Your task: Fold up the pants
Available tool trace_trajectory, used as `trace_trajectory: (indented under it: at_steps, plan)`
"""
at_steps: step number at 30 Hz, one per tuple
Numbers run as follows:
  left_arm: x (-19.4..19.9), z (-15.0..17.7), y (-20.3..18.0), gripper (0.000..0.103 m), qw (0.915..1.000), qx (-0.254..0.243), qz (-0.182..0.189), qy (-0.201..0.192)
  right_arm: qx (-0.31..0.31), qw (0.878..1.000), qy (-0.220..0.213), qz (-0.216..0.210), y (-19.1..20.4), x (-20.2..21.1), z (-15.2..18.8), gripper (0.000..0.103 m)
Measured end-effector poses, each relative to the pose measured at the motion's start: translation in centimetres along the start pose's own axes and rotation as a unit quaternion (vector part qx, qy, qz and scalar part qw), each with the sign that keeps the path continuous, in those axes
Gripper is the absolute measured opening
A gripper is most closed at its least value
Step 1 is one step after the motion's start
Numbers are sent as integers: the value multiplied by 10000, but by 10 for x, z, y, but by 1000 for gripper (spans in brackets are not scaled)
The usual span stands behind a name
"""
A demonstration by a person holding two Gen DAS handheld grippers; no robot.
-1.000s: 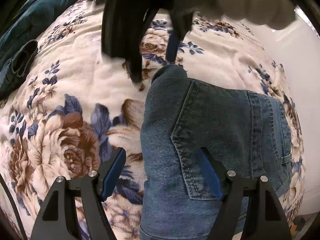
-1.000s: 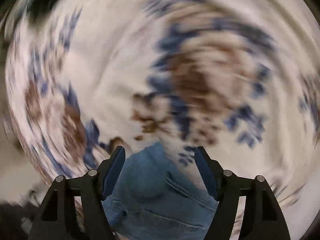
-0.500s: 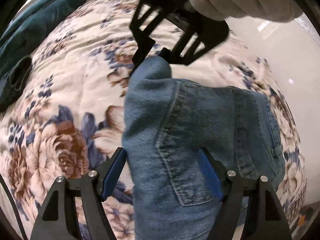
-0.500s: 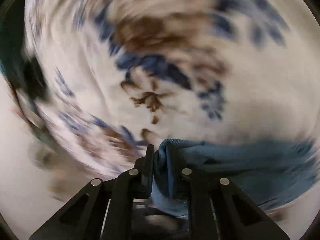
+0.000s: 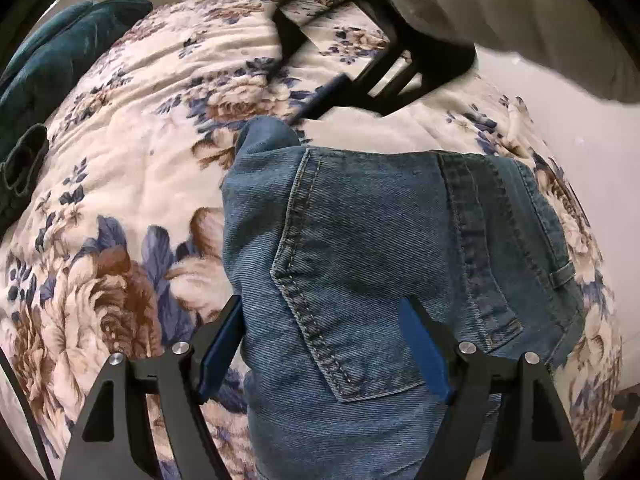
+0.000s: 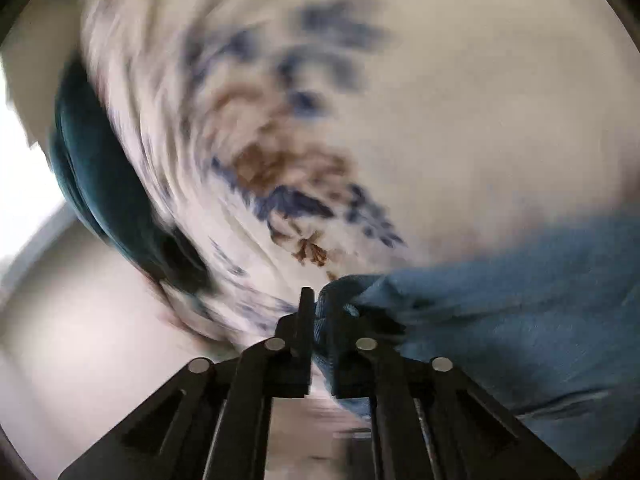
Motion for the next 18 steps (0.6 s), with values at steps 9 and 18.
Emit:
trace_trajectory:
  at_steps: [9, 18]
  plan:
    - [-4, -2, 8, 76, 9994, 222, 7, 283, 1967, 9419, 1049, 2514, 52, -67, 16, 22]
    - [3, -2, 15, 77, 9980, 277, 271, 492, 1650, 9674, 617, 1821, 48, -23, 7, 32]
Point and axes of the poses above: each gripper's, at about its wrist camera, not at the fingertips, and x roughly against the way its jaws point, y to its left, z to its underside, the point moved 3 cm from there along -x, roughly the way its jaws point, and after that the axes turned 8 degrees about x, right-handed, at the moved point
